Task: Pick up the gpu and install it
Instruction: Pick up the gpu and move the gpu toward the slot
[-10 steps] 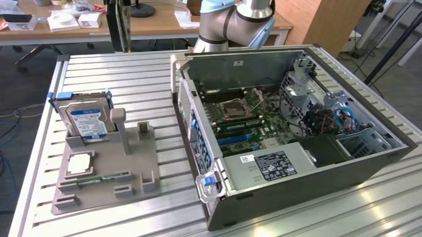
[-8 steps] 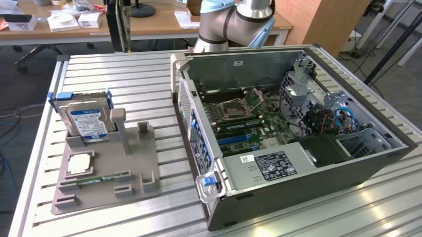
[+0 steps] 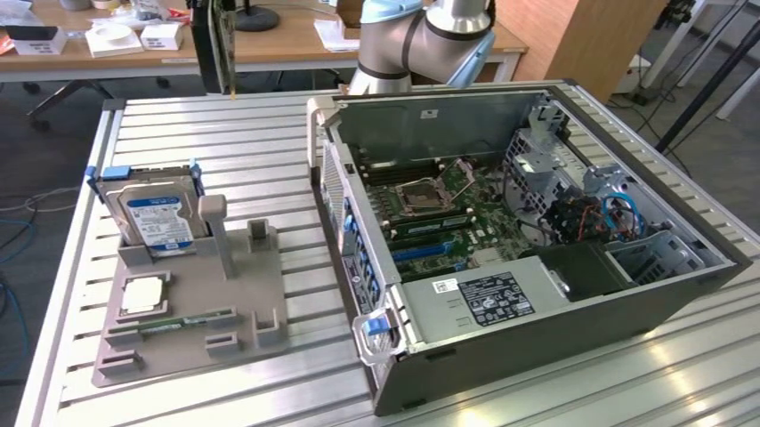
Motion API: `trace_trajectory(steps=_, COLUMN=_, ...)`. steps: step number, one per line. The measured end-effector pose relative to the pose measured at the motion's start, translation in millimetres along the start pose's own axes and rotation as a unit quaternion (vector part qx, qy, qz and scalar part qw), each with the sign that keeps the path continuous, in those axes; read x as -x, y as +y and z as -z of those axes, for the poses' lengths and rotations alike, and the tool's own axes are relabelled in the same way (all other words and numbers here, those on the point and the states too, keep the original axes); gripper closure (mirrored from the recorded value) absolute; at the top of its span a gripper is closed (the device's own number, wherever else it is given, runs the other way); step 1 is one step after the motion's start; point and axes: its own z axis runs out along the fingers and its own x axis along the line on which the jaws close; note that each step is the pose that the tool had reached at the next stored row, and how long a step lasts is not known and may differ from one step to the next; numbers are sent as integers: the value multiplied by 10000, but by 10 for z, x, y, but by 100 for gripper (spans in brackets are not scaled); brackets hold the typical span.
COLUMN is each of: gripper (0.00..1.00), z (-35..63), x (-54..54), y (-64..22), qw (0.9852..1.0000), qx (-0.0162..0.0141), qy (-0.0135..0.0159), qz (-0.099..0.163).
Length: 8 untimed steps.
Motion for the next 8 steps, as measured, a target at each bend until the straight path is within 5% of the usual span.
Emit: trace_trajectory(steps=8, gripper=74, z=-82, x=-1, y=-5, qw=10000, qx=0, qy=0, qz=0)
